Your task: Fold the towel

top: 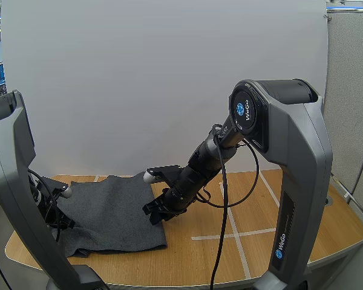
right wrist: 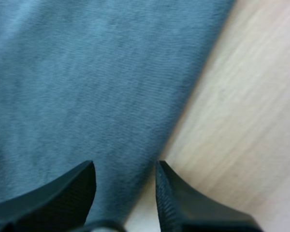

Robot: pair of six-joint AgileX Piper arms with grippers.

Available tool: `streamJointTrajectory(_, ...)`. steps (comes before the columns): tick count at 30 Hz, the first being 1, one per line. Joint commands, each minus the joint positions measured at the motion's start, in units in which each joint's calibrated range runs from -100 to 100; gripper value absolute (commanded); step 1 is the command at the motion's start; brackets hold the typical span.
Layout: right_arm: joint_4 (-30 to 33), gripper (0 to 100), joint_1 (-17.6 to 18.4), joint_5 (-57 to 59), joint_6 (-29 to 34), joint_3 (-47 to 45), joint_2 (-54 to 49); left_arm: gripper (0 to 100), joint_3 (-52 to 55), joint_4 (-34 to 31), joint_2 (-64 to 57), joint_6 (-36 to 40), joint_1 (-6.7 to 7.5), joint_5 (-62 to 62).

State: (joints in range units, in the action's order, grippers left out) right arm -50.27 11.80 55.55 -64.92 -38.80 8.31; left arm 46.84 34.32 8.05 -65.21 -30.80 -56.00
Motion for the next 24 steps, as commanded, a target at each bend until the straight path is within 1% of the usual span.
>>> streamJointTrajectory(1, -3.2, 65, 0.0, 6.0, -2.2, 0.3, -0.3, 0, -0.4, -0.3, 0.3, -0.4, -0.05, 1.0)
streamJointTrajectory(4, -3.5, 64, 0.0, 6.9, -2.2, 0.3, -0.3, 0, -0.4, -0.3, 0.3, -0.4, -0.05, 1.0)
streamJointTrajectory(8, -3.5, 60, 0.0, 7.1, -2.2, 0.3, -0.1, 0, -0.4, -0.3, 0.3, -0.4, -0.05, 1.0)
streamJointTrajectory(15, -3.5, 59, 0.0, 7.1, -2.2, 0.3, 3.9, 0, -0.4, -0.3, 0.3, -0.4, -0.05, 1.0)
streamJointTrajectory(18, -3.5, 59, 0.0, 7.2, -2.2, 0.3, 3.9, 0, -0.4, -0.3, 0.3, -0.4, -0.05, 1.0)
streamJointTrajectory(20, -3.5, 54, 0.0, 7.5, -2.3, 0.3, 3.2, 0, -0.4, -0.3, 0.3, -0.4, -0.05, 1.0)
streamJointTrajectory(21, -3.5, 49, 0.0, 7.9, -2.4, 0.3, 2.9, 0, -0.4, -0.3, 0.3, -0.4, -0.05, 1.0)
streamJointTrajectory(24, -3.5, 23, 0.0, 8.9, -2.4, 0.3, 2.3, 0, -0.4, -0.3, 0.3, -0.3, -0.05, 1.0)
